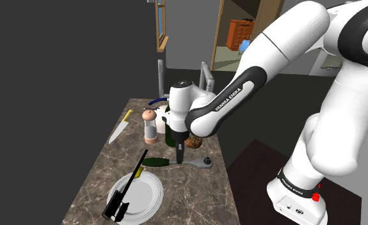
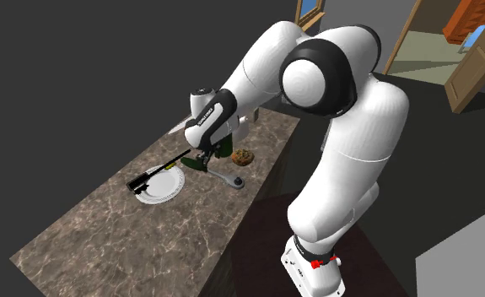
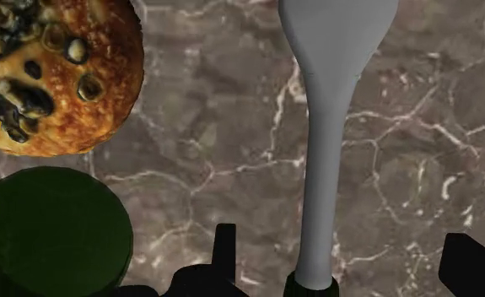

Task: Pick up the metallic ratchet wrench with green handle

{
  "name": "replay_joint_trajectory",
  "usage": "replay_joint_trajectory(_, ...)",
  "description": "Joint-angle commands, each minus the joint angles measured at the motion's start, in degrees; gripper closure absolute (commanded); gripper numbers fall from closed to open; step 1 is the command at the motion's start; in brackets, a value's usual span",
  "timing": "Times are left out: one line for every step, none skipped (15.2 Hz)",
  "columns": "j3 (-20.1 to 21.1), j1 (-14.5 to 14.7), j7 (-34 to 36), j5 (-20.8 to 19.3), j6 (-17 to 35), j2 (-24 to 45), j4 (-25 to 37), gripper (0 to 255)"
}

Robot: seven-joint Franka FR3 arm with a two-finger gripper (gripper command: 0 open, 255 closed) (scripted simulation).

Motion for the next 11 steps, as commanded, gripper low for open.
replay_joint_trajectory(0.25, 0.37, 0.16, -0.61, 1.69, 1.76, 0.29, 0)
replay_joint_trajectory(0.18, 0.41, 0.39, -0.96, 2.47, 2.48, 0.20, 0)
replay_joint_trajectory(0.09, 0.45, 0.63, -1.32, 3.25, 3.21, 0.12, 0)
replay_joint_trajectory(-0.01, 0.50, 0.88, -1.69, 4.02, 3.95, 0.05, 0)
replay_joint_trajectory(-0.12, 0.57, 1.14, -2.08, 4.79, 4.70, 0.00, 0)
replay_joint_trajectory(-0.24, 0.64, 1.40, -2.47, 5.55, 5.45, -0.04, 0)
replay_joint_trajectory(-0.47, 0.77, 1.84, -3.12, 6.75, 6.66, -0.07, 0)
replay_joint_trajectory(-0.48, 0.79, 1.83, -3.11, 6.75, 6.66, -0.07, 0)
replay_joint_trajectory(-0.49, 0.79, 1.83, -3.11, 6.75, 6.66, -0.07, 0)
replay_joint_trajectory(-0.49, 0.78, 1.81, -3.09, 6.69, 6.63, -0.05, 255)
replay_joint_trajectory(-0.48, 0.79, 1.82, -3.09, 6.69, 6.63, -0.04, 255)
